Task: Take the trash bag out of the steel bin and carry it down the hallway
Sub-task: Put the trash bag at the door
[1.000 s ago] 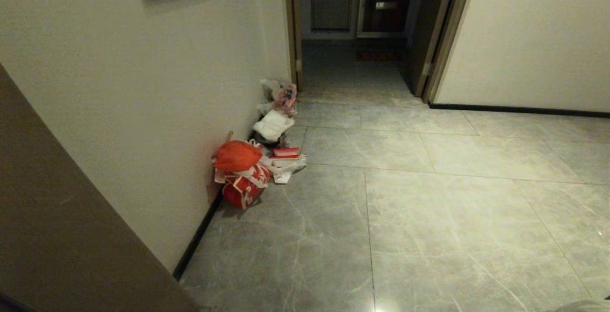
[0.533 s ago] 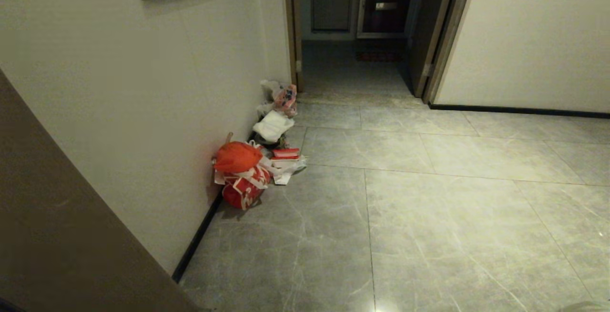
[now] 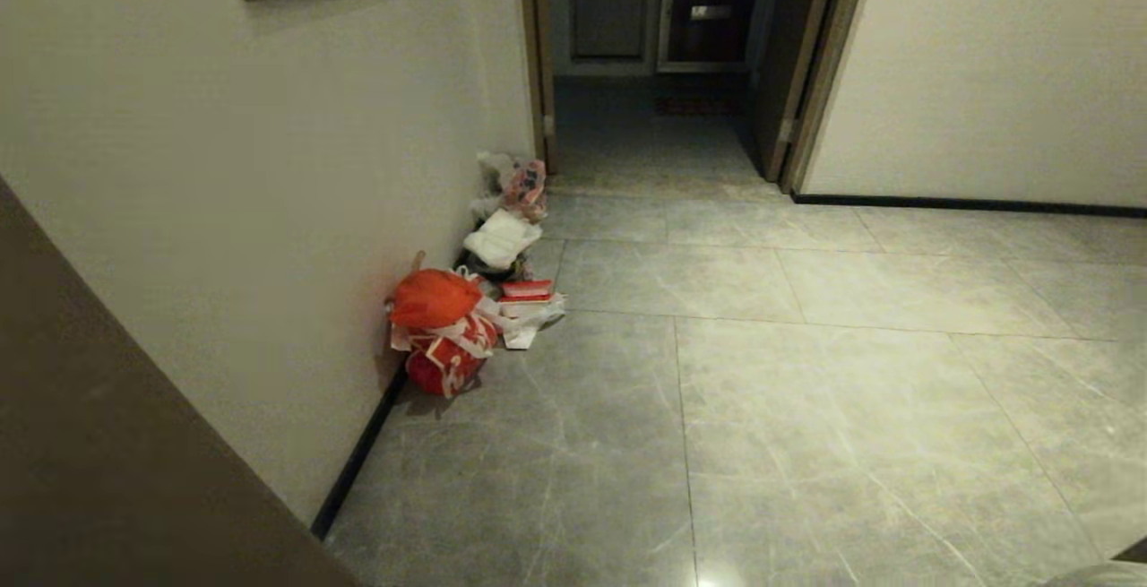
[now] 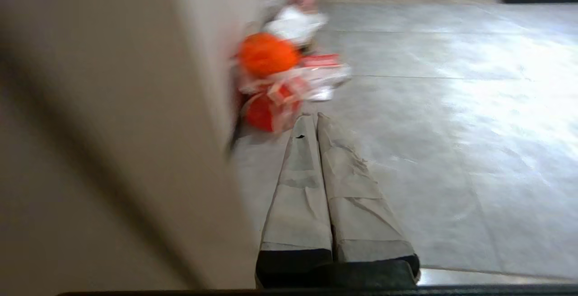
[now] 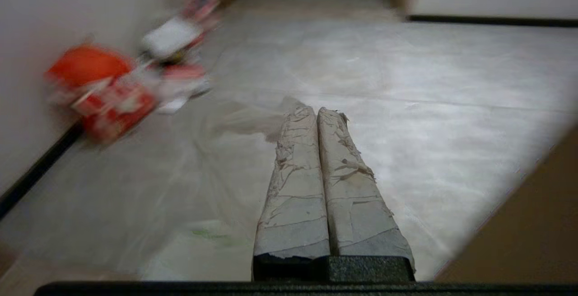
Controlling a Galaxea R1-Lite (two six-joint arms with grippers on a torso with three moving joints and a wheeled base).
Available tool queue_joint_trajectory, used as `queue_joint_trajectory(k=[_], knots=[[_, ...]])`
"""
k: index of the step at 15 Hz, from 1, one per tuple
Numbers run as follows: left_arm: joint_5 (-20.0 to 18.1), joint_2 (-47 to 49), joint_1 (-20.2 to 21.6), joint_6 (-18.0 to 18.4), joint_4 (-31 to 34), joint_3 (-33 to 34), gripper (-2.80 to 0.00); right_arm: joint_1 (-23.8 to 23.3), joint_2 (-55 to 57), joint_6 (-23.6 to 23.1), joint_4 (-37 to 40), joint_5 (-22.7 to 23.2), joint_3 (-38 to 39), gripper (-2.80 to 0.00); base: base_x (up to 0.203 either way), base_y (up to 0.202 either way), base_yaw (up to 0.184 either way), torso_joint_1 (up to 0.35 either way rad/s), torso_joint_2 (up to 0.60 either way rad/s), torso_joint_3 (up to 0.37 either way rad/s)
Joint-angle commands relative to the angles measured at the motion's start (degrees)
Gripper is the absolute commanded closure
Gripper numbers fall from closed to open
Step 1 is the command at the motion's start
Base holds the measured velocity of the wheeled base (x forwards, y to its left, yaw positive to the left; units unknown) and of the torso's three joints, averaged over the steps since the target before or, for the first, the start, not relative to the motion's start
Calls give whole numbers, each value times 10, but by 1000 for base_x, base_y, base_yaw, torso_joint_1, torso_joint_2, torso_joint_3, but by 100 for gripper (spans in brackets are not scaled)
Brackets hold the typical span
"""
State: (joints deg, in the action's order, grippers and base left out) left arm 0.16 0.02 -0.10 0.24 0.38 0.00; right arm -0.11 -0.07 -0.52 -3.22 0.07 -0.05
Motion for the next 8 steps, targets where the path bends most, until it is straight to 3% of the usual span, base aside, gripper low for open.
queue_joint_trajectory(k=[1,4,8], knots=[[0,1,1,0,0,-1,0,0,0,-1,0,0,15,0,-3,6,-125,2,7,2],[0,0,0,0,0,0,0,0,0,-2,-1,0,15,0,1,5,-118,4,3,-1],[0,0,0,0,0,0,0,0,0,-1,0,0,15,0,1,0,-14,1,1,1]])
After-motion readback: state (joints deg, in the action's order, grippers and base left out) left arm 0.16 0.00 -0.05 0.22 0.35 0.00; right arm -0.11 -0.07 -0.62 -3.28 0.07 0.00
